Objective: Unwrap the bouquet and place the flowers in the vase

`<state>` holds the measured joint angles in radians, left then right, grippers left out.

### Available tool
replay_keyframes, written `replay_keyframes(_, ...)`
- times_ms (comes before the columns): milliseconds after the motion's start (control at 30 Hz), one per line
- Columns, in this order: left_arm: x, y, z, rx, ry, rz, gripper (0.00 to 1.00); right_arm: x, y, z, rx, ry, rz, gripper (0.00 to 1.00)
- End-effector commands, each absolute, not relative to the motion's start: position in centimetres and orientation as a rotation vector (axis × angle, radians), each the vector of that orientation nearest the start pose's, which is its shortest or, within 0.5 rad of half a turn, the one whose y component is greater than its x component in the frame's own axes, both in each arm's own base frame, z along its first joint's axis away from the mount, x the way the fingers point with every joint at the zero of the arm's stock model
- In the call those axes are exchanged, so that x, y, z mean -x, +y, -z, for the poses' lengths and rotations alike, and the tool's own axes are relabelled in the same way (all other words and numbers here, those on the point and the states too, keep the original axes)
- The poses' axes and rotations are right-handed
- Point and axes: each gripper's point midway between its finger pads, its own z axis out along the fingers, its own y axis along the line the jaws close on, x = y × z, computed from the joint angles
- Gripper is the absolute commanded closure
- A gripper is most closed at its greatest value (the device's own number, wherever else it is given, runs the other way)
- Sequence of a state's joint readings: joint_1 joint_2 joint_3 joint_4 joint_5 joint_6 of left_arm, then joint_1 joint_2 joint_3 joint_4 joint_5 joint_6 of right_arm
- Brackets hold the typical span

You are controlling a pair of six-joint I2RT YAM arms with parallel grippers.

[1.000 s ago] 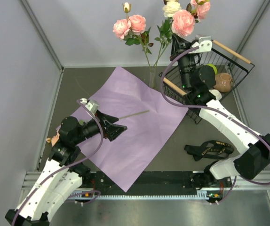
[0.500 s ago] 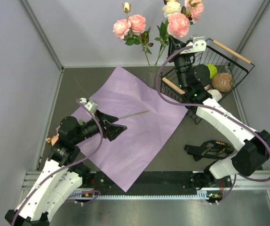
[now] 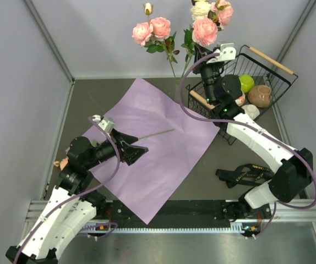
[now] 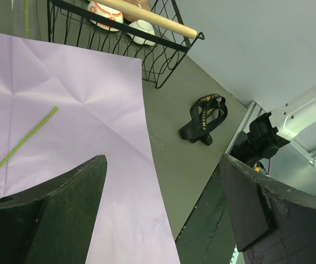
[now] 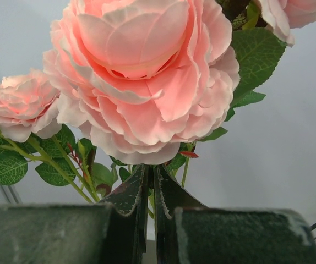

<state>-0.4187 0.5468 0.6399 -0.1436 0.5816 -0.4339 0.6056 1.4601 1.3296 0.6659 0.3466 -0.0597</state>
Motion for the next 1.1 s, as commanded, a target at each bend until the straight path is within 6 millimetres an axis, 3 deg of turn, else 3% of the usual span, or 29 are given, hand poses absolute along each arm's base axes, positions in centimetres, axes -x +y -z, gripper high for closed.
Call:
replay_keyframes(0,-17.6,-19.7,-30.5,-0.478,1.596,1.085,0.11,-41.8,20.9,-50.9,-0.004,1.014,-0.316,1.00)
replay_keyframes(1067,-17.3,-19.4,-30.2,-0.473,1.599,1.069,0.11,-45.8,22.6,-47.2,-0.015,1.125,-0.266,1.00)
